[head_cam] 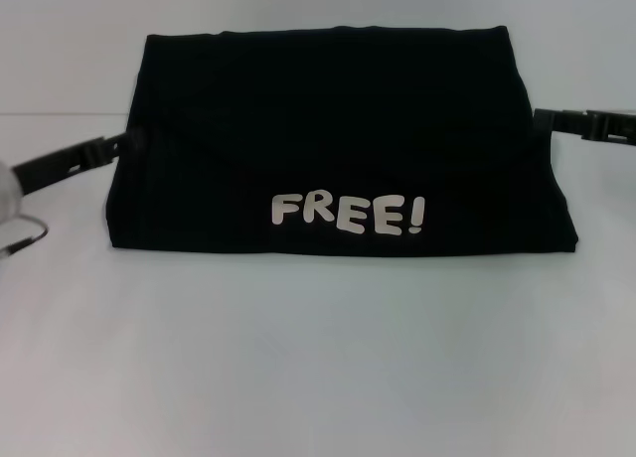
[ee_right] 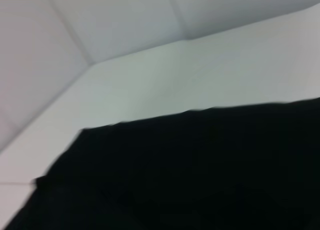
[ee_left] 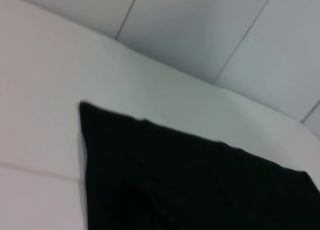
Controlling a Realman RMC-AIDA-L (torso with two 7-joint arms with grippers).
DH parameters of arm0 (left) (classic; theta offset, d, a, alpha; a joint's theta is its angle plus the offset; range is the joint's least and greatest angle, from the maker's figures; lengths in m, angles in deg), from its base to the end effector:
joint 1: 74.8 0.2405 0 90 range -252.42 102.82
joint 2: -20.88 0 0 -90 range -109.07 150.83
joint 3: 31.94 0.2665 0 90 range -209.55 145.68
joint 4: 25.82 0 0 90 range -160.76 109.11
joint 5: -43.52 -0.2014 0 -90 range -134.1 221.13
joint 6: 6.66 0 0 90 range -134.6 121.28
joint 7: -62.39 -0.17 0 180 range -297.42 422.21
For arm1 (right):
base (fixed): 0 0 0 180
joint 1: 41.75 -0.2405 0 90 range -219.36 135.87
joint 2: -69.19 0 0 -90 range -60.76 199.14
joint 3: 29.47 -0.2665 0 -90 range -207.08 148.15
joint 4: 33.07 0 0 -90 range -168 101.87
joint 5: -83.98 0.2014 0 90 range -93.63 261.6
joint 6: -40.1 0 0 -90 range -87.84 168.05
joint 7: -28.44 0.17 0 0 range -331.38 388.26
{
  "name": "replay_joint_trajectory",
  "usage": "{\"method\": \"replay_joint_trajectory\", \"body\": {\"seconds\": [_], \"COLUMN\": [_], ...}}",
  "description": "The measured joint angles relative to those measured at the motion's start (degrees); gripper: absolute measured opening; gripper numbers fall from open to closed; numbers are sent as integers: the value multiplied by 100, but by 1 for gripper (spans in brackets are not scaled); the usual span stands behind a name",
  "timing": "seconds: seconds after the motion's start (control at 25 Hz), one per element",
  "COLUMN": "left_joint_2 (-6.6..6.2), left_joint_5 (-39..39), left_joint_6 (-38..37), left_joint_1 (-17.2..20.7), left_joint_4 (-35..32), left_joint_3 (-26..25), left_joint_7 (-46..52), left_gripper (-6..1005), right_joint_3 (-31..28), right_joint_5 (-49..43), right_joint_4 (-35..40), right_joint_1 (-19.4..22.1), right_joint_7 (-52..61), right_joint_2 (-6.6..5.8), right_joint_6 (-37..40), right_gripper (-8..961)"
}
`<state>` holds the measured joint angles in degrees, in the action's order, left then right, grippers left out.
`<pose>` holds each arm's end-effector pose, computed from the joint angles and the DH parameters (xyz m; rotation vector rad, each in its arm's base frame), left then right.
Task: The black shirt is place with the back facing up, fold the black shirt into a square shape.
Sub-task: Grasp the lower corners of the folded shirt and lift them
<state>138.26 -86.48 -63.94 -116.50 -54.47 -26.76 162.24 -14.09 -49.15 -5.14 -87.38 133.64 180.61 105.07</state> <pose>-0.3175 0.4362 0.0235 -1.8761 -1.2949 -0.6931 0.2797 0.4542 0.0406 -2.1483 1.1966 0.5899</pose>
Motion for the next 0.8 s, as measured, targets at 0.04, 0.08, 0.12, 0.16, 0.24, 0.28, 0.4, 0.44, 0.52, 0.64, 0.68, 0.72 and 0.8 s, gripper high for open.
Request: {"method": "replay_joint_trajectory", "body": {"seconds": [0.04,0.08,0.12,0.16,0.24,0.28,0.4,0.44,0.52,0.64,0.68,0.72,0.8], "left_joint_2": [25,64,88,115,154,177,213,214,215,234,243,256,274], "left_joint_5": [0,-1,-1,-2,-21,-53,-195,-237,-311,-359,-359,-360,-362], "left_joint_6": [-183,-376,-485,-571,-630,-638,-576,-560,-493,-152,-46,66,254], "left_joint_1": [103,237,325,431,546,596,630,623,593,568,567,567,567], "left_joint_4": [-141,-303,-413,-530,-663,-726,-798,-798,-788,-753,-748,-741,-704], "left_joint_3": [84,194,290,423,661,806,1021,1052,1155,1417,1494,1598,1790], "left_joint_7": [160,343,455,584,738,809,864,862,859,859,859,858,858], "left_gripper": [659,657,654,652,648,646,639,637,633,626,624,622,618], "right_joint_3": [-14,-26,-26,-24,-8,-4,1,3,4,7,8,8,9], "right_joint_5": [36,84,150,209,352,389,421,422,422,422,423,423,418], "right_joint_4": [7,10,12,12,9,-1,-37,-42,-43,-43,-43,-43,-43], "right_joint_1": [55,108,162,211,299,324,353,356,357,353,353,350,335], "right_joint_7": [0,0,0,1,1,0,4,13,40,76,84,102,125], "right_joint_2": [-19,-34,-42,-47,-44,-41,-37,-33,-29,-28,-26,-24,-16], "right_joint_6": [170,304,350,384,414,423,421,415,405,393,390,386,373], "right_gripper": [574,574,574,574,574,574,573,573,573,573,573,573,573]}}
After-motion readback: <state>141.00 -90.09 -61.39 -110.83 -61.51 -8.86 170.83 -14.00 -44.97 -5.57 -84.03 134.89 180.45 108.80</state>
